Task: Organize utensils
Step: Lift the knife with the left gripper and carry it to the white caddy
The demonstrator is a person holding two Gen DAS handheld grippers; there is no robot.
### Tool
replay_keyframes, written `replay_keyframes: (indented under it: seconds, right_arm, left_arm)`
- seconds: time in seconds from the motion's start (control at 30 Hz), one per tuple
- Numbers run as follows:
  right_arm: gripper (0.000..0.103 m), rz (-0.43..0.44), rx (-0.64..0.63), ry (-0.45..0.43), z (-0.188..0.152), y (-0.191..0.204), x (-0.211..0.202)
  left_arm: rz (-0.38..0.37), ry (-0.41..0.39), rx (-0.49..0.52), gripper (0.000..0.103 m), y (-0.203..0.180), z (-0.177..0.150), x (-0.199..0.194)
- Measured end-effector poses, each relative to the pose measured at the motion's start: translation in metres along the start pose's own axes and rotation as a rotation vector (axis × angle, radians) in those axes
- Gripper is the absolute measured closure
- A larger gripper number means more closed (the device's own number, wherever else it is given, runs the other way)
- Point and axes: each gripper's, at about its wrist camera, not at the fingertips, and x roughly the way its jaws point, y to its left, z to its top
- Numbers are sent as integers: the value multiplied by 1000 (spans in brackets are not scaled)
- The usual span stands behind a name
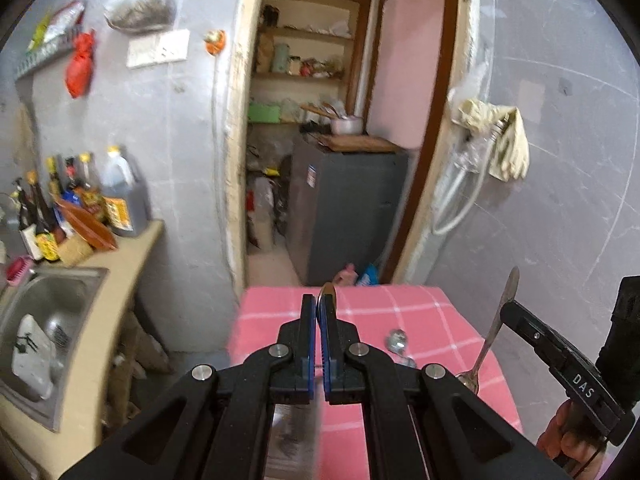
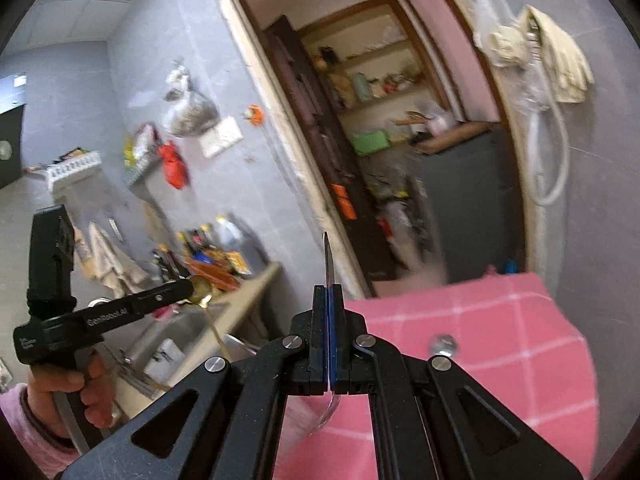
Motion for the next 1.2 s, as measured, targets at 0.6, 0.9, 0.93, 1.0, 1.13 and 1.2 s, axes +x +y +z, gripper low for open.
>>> replay_keyframes:
  seconds: [0.6, 0.9, 0.93, 1.0, 1.13, 1.2]
  right_arm:
    - [102, 67, -97, -28, -61, 83, 81]
    - [102, 116, -82, 89, -90, 69, 99]
    - [102, 118, -79, 99, -92, 68, 100]
    - [102, 127, -70, 124, -95, 64, 102]
    - [102, 143, -64, 168, -101, 60, 104]
    - [102, 142, -56, 184, -102, 58, 104]
  left_arm:
    - [154, -196, 104, 100, 42, -41, -2]
    - [153, -127, 164, 100, 40, -62, 16]
    - [137, -111, 147, 100, 42, -64, 17]
    - [108, -84, 122, 100, 45, -67, 20]
    - [34, -42, 59, 99, 52, -72, 20]
    - [12, -28, 39, 98, 55, -76, 20]
